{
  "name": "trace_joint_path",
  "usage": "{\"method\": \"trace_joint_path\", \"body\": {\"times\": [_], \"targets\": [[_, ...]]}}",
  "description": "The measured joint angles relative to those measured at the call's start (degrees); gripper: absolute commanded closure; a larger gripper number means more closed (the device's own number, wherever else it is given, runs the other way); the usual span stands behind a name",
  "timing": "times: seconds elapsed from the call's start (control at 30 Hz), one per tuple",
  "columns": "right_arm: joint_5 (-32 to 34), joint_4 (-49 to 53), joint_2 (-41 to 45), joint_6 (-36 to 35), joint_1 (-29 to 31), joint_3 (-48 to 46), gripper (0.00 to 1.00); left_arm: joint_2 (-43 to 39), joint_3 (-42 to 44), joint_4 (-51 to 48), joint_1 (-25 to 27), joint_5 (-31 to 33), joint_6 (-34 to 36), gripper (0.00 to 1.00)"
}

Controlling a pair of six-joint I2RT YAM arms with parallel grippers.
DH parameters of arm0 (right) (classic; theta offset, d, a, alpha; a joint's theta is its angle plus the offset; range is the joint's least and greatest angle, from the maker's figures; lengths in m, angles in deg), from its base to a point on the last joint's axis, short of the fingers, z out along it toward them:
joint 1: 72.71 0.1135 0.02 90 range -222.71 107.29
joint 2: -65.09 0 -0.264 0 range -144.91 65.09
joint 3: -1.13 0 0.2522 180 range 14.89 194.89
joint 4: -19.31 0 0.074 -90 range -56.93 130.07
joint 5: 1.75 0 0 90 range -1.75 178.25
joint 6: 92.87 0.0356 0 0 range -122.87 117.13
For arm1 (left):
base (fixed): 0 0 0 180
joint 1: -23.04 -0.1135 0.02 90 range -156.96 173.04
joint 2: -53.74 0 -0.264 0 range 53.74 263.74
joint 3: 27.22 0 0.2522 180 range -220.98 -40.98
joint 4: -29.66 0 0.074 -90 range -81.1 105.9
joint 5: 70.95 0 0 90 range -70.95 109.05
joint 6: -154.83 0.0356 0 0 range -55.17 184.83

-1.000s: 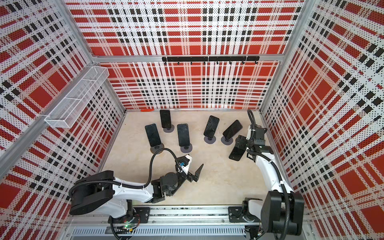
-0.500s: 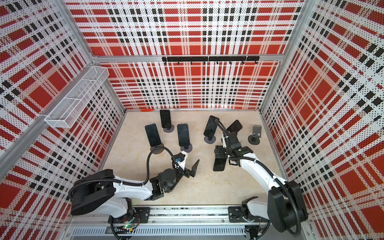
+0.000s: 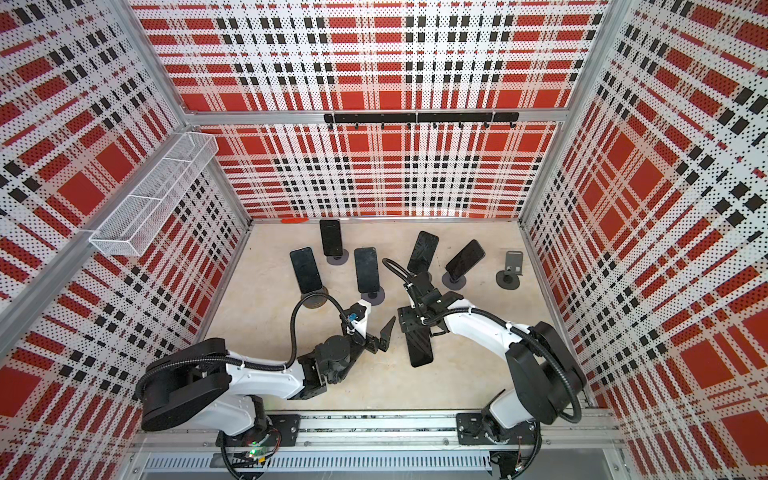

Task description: Remove the phone from the phone stand

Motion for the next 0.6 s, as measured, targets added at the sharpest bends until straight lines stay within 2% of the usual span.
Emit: {"method": "trace_joint_path", "body": {"times": [0.33,0.6], "targets": [[5.66,-1.20,-8.20,1.60,8.35,0.94,0.37,-0.02,0.17,0.00,-0.13,0.90,-0.13,0.02],[6.69,-6.67,-8.68,3.06,10.10,-1.84,0.36,-1.38,1.60,0.07,0.04,3.30,0.07,0.02]]}}
